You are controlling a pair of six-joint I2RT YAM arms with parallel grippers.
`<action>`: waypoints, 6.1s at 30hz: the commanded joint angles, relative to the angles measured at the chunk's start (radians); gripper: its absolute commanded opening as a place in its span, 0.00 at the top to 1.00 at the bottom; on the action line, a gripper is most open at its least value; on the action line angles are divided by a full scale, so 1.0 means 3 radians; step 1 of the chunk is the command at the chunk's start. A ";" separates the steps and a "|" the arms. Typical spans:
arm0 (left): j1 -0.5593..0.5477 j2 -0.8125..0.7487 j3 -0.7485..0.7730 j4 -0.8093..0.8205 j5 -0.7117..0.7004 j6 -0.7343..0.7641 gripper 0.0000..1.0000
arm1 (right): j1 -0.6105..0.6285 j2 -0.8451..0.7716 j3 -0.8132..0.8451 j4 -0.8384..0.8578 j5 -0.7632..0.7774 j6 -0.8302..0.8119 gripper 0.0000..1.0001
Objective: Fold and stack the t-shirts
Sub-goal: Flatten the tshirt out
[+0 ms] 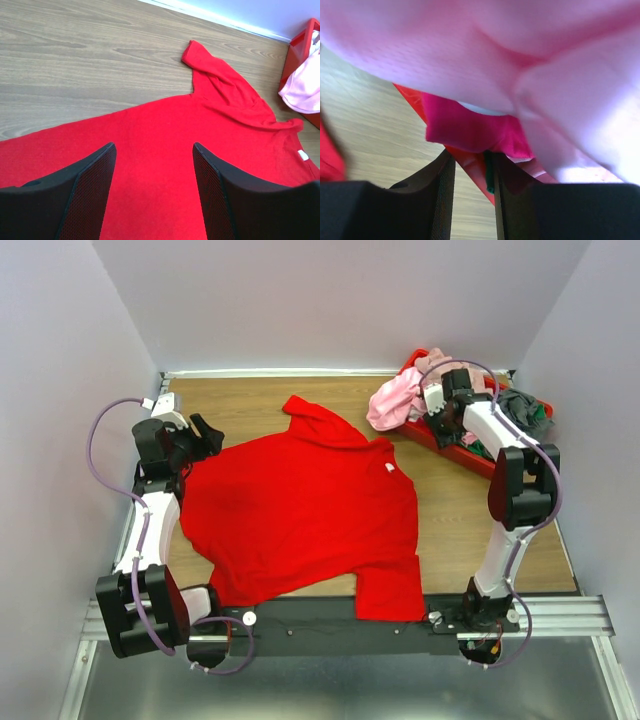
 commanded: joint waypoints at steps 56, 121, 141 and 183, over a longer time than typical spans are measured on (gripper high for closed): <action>-0.0019 0.0021 -0.0055 0.0049 0.0045 0.0013 0.30 | -0.0084 -0.0140 0.0816 0.0427 -0.0576 0.0603 0.00; -0.0014 -0.0030 -0.0054 0.0013 -0.0078 0.0043 0.30 | 0.0325 0.0296 0.0946 0.0055 -0.3271 0.0418 0.00; -0.0014 -0.0009 -0.0029 -0.0007 -0.0104 0.0054 0.30 | 0.0735 0.1679 0.1711 -0.0202 -0.1409 0.1186 0.48; -0.0014 -0.0040 -0.0060 0.0034 -0.0037 0.0033 0.30 | 0.0438 0.1775 0.2285 -0.0202 -0.1830 0.1542 0.34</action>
